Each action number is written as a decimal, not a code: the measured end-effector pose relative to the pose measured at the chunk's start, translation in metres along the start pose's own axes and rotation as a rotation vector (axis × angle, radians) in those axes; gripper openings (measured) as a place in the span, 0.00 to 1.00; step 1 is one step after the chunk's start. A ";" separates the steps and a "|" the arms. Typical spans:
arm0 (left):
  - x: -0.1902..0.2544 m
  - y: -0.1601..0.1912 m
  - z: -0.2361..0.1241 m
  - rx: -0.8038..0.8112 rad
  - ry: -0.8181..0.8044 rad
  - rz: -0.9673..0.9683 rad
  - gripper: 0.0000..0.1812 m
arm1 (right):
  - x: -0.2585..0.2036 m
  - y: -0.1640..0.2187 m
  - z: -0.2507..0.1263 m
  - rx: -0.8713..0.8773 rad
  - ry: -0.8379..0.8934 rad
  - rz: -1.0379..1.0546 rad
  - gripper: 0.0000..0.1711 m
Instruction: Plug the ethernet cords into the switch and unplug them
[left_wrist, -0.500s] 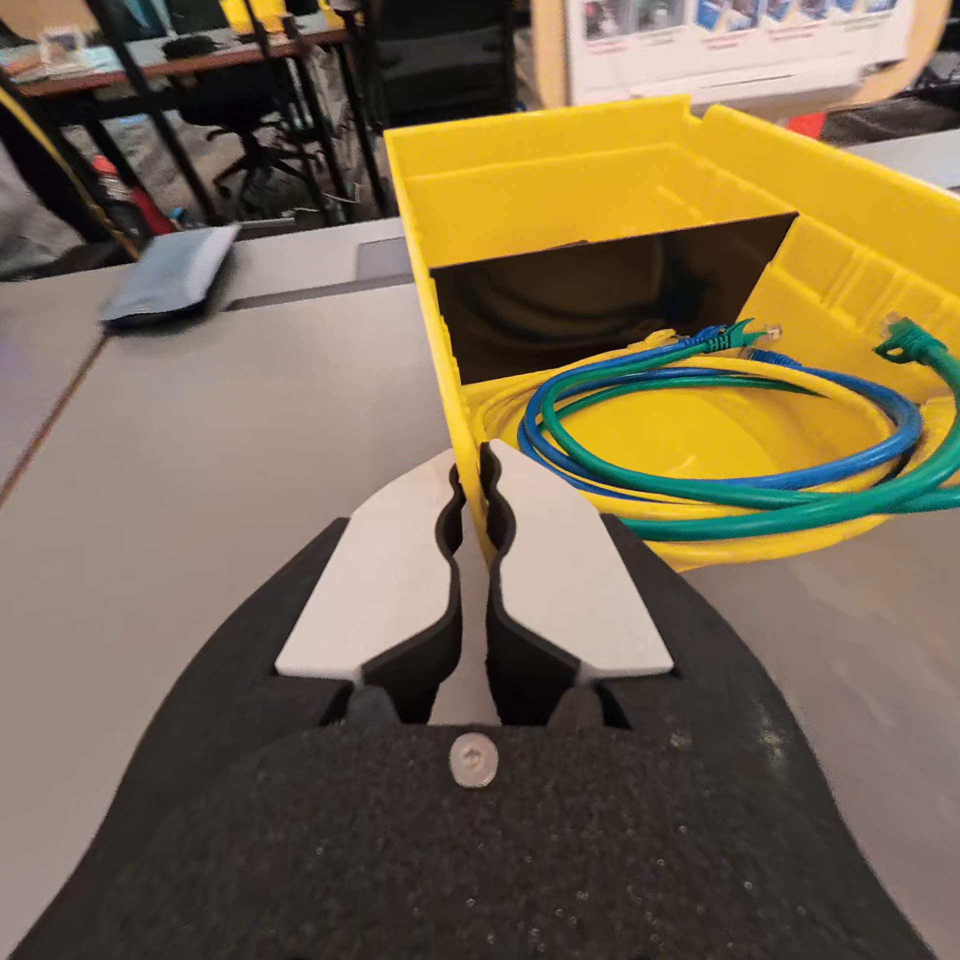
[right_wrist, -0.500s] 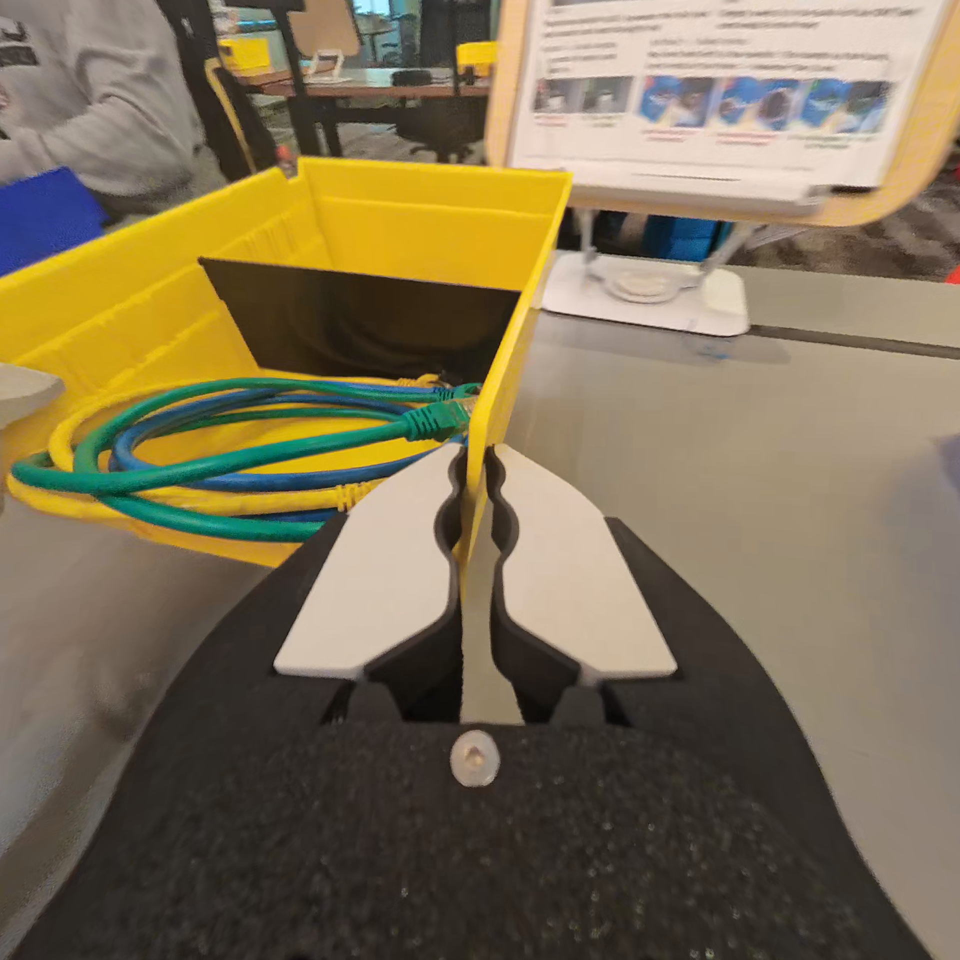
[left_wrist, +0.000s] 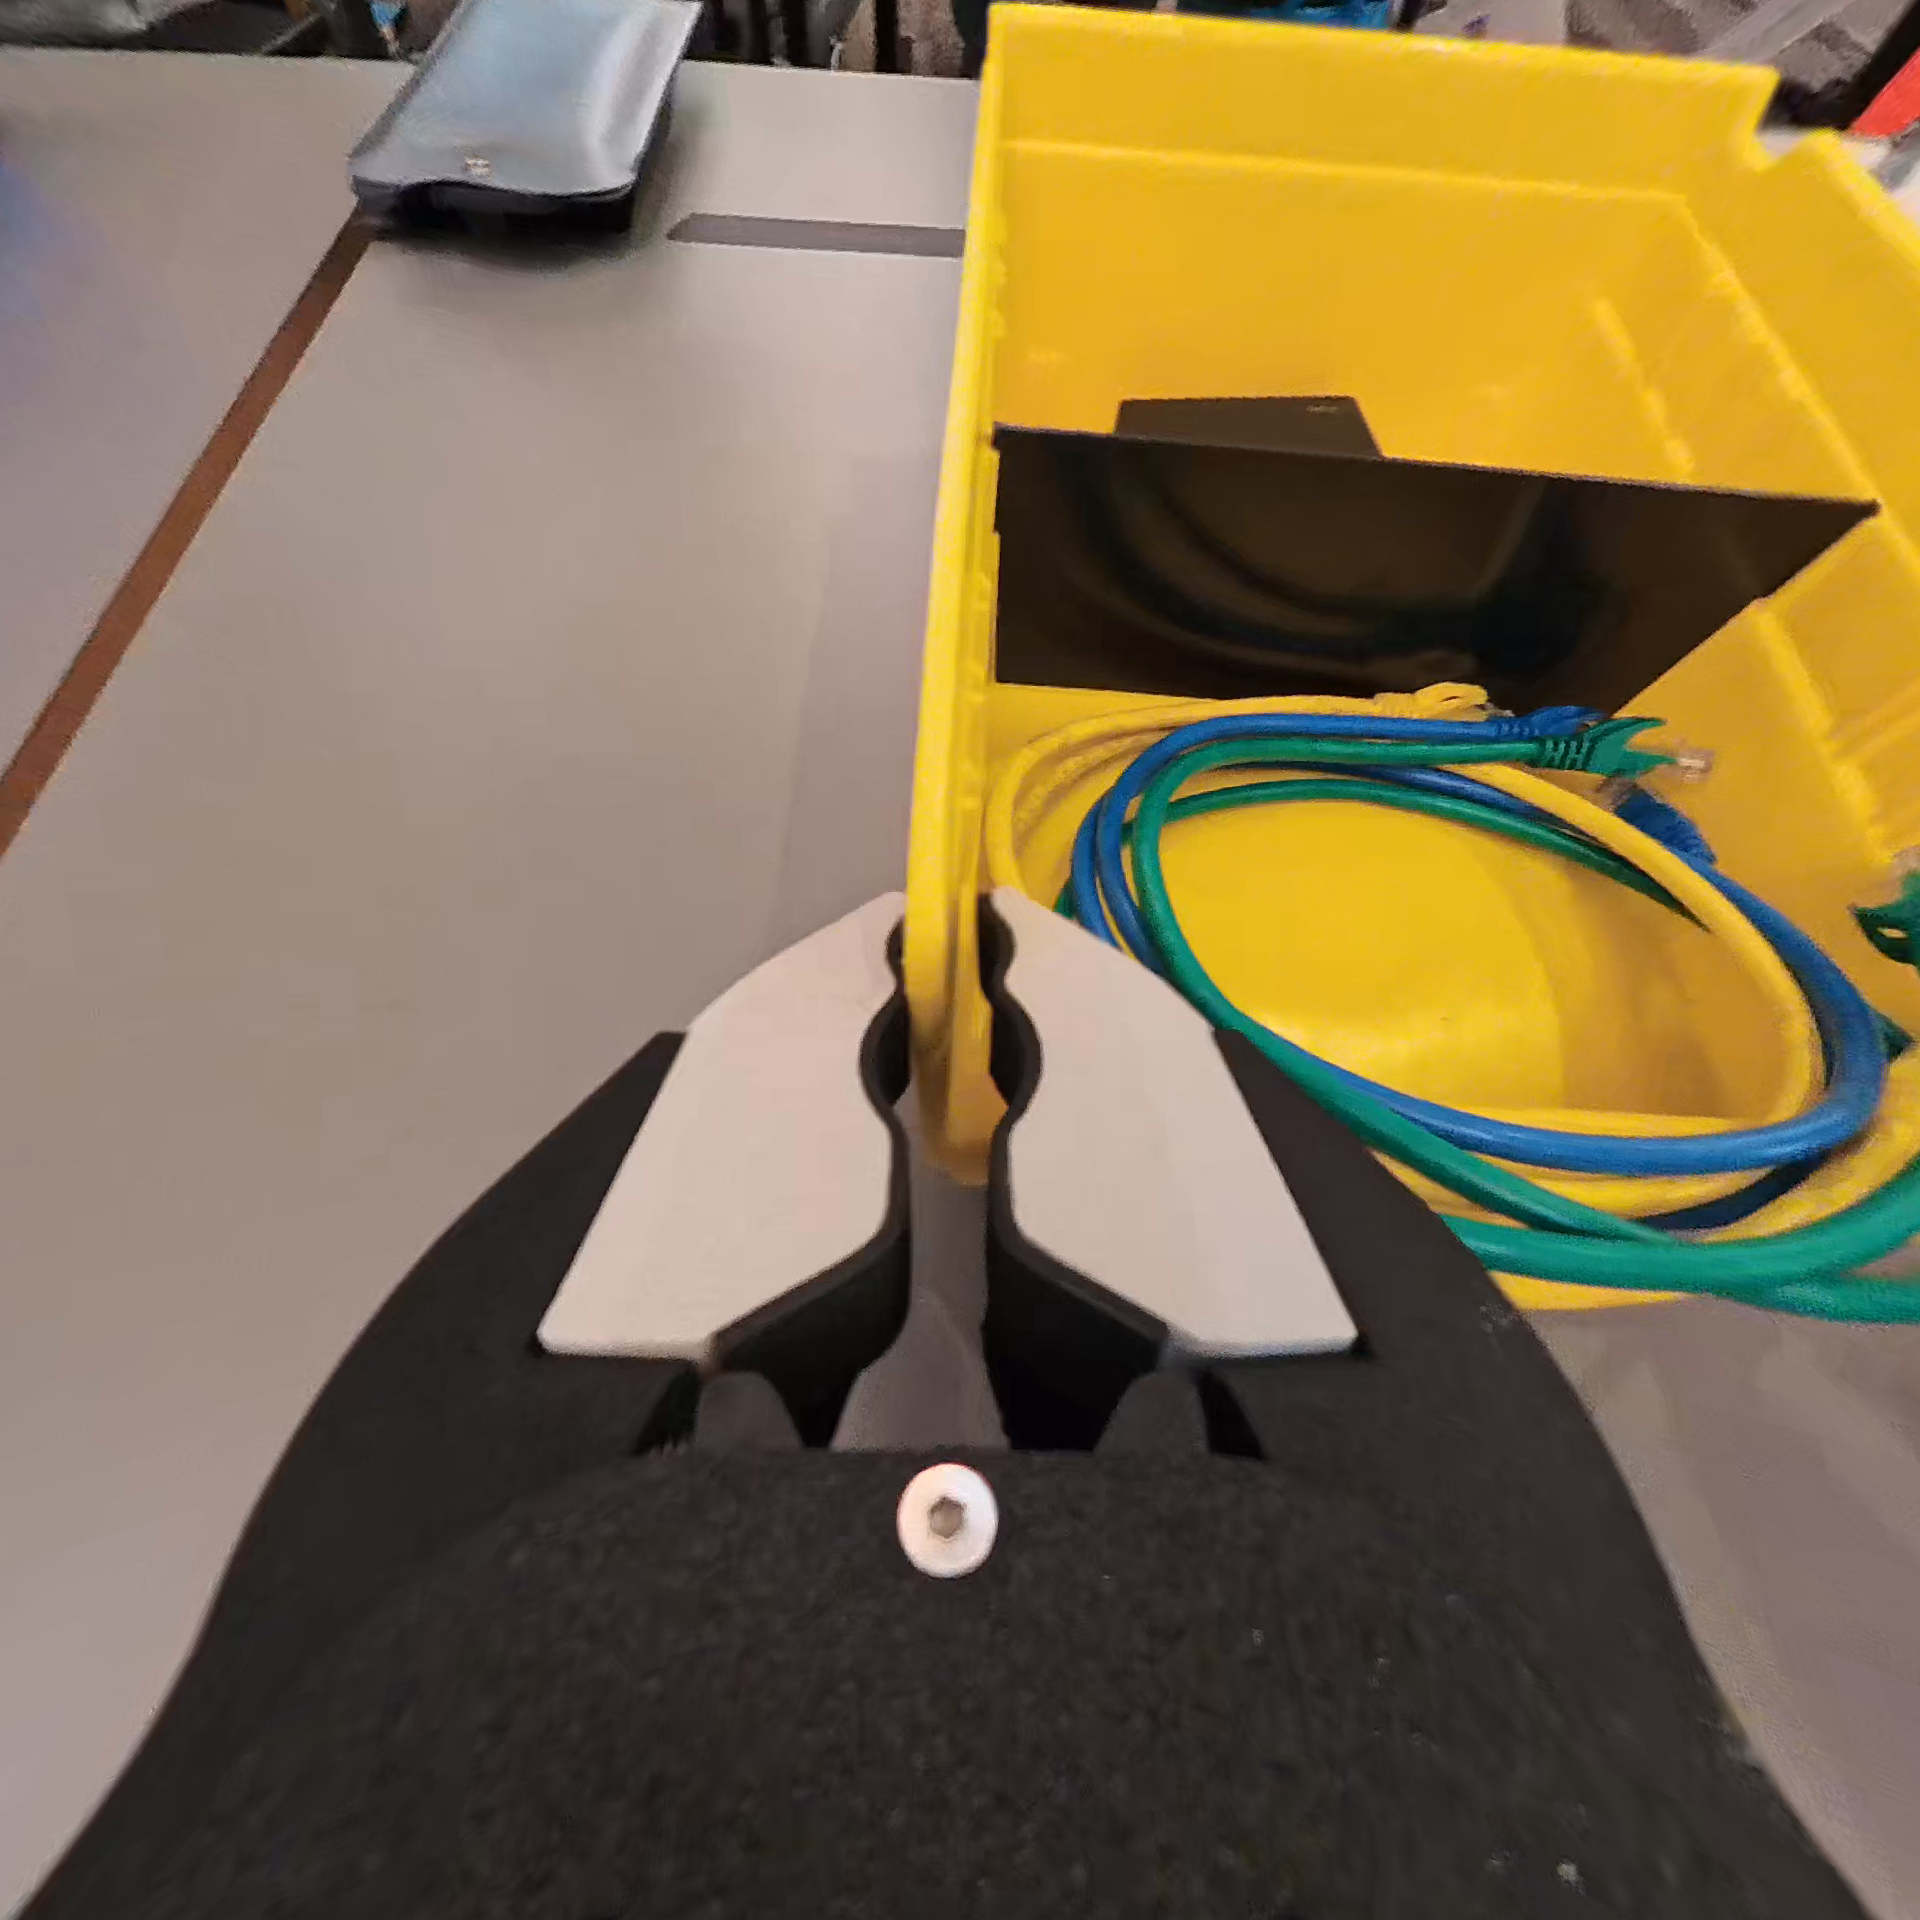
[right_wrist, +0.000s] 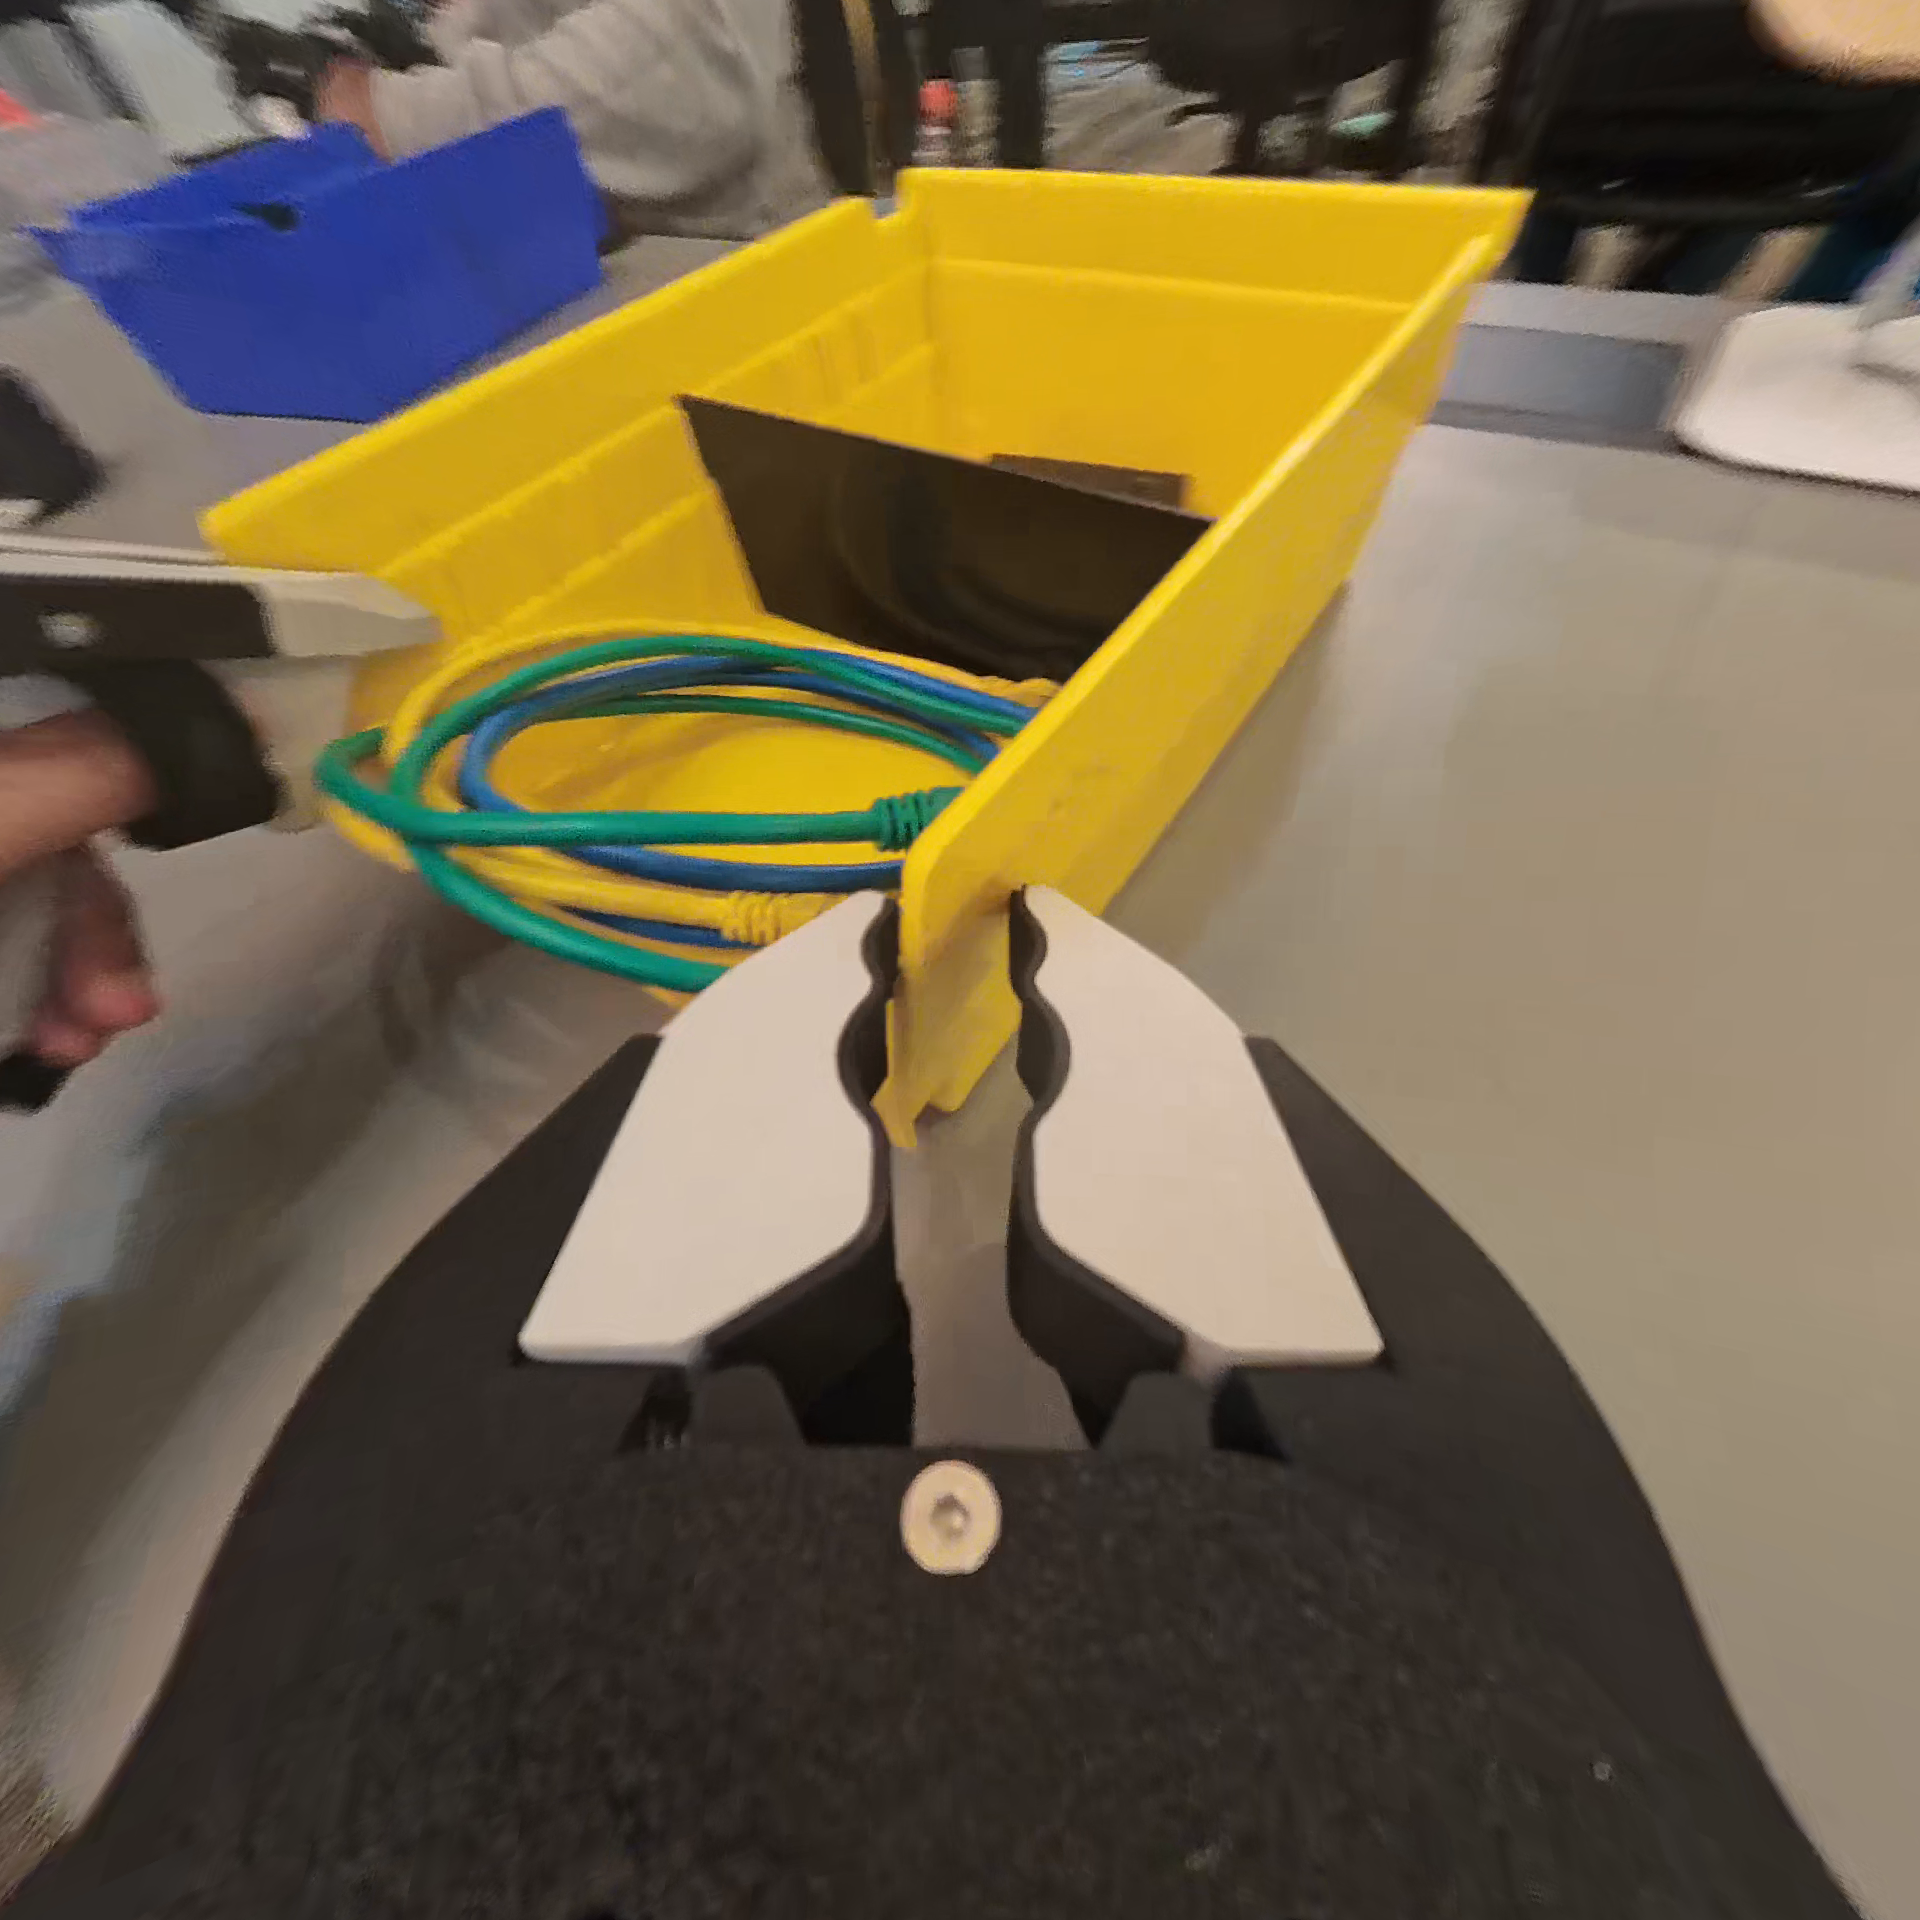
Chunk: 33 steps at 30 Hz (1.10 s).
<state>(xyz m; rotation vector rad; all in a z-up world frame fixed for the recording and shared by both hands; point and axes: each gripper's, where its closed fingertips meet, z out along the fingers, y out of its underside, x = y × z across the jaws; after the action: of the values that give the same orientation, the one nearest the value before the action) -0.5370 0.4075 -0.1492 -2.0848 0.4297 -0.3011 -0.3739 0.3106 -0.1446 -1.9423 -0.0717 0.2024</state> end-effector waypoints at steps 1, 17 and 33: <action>0.001 -0.001 -0.001 0.006 0.010 0.021 0.08 | -0.004 0.000 -0.005 -0.003 -0.090 -0.001 0.13; 0.208 0.011 -0.111 0.233 0.572 -0.100 0.20 | 0.269 0.029 -0.277 0.227 0.027 0.075 0.18; 0.250 0.038 -0.098 0.116 0.550 0.123 0.27 | 0.287 0.029 -0.266 0.203 -0.034 0.150 0.18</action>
<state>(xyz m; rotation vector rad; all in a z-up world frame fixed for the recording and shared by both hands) -0.3537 0.2092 -0.1207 -1.8338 0.8400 -0.8119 -0.0462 0.0977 -0.1066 -1.7422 0.0701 0.3291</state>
